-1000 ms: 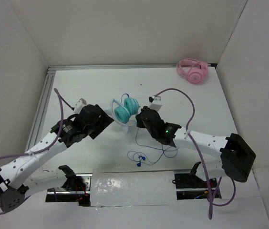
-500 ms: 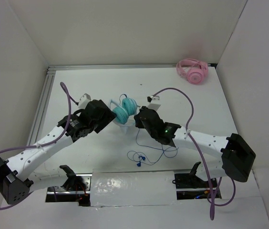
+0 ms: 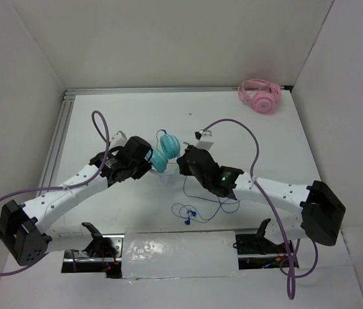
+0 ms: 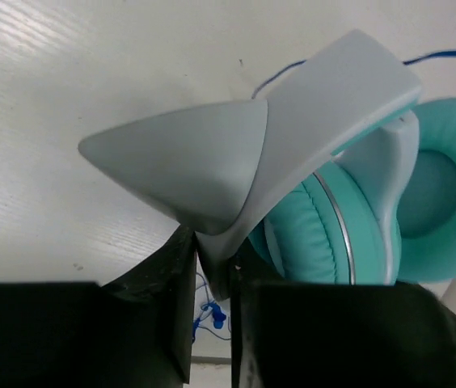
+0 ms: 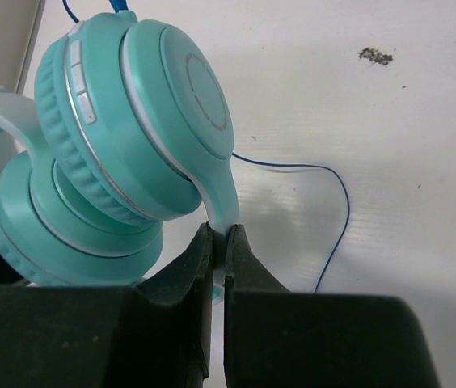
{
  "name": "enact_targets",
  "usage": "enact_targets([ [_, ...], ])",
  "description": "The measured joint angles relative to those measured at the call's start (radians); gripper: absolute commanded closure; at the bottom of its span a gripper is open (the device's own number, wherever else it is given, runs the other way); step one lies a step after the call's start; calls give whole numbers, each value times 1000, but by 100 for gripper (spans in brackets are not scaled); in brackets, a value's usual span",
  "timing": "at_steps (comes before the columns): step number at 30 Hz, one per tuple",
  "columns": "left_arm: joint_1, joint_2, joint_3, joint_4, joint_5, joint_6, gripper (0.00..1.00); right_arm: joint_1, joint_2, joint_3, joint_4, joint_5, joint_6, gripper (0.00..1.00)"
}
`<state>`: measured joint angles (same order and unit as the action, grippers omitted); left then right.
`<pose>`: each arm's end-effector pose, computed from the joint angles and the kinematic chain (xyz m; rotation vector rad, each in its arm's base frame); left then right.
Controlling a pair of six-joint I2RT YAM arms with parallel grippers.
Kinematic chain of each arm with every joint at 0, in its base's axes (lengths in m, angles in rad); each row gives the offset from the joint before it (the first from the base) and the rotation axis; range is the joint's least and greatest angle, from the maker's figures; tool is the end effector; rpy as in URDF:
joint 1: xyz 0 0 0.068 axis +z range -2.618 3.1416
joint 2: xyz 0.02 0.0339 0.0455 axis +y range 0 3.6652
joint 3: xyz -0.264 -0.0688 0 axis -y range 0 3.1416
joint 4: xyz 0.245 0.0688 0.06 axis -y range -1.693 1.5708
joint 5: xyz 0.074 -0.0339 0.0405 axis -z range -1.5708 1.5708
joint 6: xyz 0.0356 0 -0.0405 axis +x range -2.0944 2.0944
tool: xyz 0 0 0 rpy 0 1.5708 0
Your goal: Wrap the headphones
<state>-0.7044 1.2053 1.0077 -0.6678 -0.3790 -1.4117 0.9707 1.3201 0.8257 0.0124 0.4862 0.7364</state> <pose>0.1968 -0.1500 0.2893 -0.9991 2.2128 -0.5489 0.1787 0.2317 0.2569 0.0651 2.0423 0.5925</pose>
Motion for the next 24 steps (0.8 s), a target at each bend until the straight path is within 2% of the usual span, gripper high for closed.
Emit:
enact_targets([
  [2, 4, 8, 0, -21, -13, -4, 91, 15, 0, 10, -6, 0, 0, 100],
  [3, 6, 13, 0, -29, -21, -4, 100, 21, 0, 14, -8, 0, 0, 98],
  [4, 7, 15, 1, -37, -25, -5, 100, 27, 0, 15, -13, -1, -2, 93],
  [7, 7, 23, 10, -61, -29, 2, 100, 38, 4, 16, -19, -12, -10, 63],
  [8, 8, 26, 16, -68, -31, 16, 100, 42, 4, 19, -17, -19, -12, 44],
  [9, 10, 29, 21, -71, -31, 26, 100, 49, 4, 26, -11, -35, -17, 37],
  [10, 11, 32, 28, -72, -32, 40, 100, 55, 4, 32, -6, -43, -27, 14],
  [12, 20, 33, 40, -70, -41, 83, 100, 63, -2, 43, -3, -67, -64, 1],
  [17, 91, 22, 82, 3, 22, 290, 100, 66, -121, 24, 22, -105, -166, 0],
  [24, 223, -31, 186, 86, 169, 518, 100, 46, -539, -198, 119, -90, -291, 0],
])
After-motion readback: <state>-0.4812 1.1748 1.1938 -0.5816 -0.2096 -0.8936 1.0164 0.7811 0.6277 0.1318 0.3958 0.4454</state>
